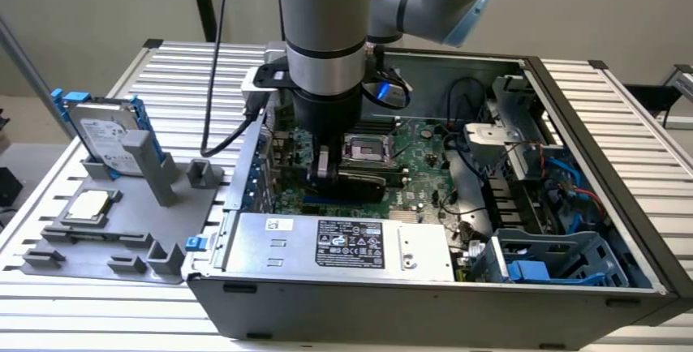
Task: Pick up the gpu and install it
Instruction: 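Insert the gpu into the slot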
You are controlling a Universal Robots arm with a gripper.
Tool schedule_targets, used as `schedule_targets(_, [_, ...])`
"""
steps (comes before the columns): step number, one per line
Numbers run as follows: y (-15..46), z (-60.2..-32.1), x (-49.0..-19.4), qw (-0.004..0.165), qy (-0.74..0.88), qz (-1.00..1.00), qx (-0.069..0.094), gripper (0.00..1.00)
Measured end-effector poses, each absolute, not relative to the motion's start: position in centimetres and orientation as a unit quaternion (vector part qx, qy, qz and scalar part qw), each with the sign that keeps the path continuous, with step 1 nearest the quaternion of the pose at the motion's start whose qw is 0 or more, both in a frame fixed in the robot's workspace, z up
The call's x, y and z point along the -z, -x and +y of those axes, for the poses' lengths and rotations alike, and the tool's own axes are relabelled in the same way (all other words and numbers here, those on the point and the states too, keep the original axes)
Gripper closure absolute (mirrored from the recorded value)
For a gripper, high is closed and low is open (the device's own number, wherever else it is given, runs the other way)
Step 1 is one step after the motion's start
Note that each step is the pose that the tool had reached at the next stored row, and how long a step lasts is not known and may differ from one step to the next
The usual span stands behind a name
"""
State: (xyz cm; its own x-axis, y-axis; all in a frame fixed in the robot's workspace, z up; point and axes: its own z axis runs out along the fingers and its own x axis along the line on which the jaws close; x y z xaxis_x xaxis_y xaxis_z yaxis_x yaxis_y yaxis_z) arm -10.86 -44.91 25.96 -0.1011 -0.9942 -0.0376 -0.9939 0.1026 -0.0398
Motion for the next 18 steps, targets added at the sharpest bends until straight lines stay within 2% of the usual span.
schedule_targets(18, [10.9, -44.51, -25.92, 0.027, 0.685, 0.728, 0.003, 0.73])
